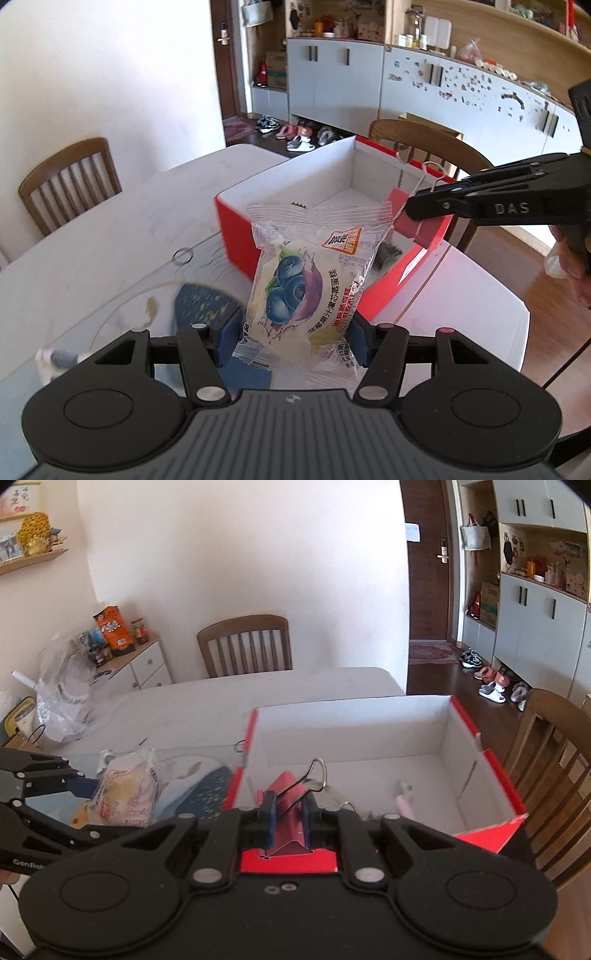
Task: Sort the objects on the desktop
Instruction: 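Carry bread packet in left tool and pink clip in right tool over red box, then open left tool to drop bread packet while right tool releases pink clip in box, then withdraw both open tools from the box back toward the table items, then grasp yellow plush toy with left tool while right tool grasps white plush tooth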
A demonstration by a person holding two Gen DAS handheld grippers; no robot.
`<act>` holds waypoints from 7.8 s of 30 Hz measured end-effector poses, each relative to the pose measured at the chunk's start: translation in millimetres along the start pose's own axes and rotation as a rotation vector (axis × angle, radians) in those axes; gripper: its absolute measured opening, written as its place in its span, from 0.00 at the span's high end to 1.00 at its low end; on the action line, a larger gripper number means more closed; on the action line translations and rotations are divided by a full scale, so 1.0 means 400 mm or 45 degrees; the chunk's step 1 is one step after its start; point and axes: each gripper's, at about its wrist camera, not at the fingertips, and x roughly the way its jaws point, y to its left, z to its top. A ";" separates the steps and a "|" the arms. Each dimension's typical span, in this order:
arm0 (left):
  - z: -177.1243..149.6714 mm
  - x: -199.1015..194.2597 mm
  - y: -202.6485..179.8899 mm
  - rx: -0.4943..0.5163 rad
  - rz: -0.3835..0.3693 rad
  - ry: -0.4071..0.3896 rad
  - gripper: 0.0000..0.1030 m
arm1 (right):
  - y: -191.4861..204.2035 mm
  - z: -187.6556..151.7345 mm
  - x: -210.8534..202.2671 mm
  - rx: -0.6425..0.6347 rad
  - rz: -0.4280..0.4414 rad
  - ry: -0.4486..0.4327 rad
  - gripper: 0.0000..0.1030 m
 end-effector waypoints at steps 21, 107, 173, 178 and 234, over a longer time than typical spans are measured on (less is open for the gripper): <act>0.229 0.240 -0.116 0.152 -0.007 0.145 0.43 | -0.191 0.046 0.090 -0.005 -0.049 0.046 0.98; 0.234 0.208 -0.075 -0.010 -0.157 0.125 0.20 | -0.214 0.036 0.077 -0.062 0.072 0.339 0.19; -0.354 -0.049 0.495 -0.355 0.240 0.072 0.00 | 0.632 -0.204 0.233 -0.201 0.078 0.242 0.07; -0.357 -0.030 0.492 -0.343 0.238 0.080 0.00 | 0.662 -0.228 0.271 -0.251 0.048 0.259 0.09; -0.380 -0.038 0.470 -0.493 0.094 0.133 0.54 | 0.596 -0.223 0.278 -0.261 0.054 0.327 0.55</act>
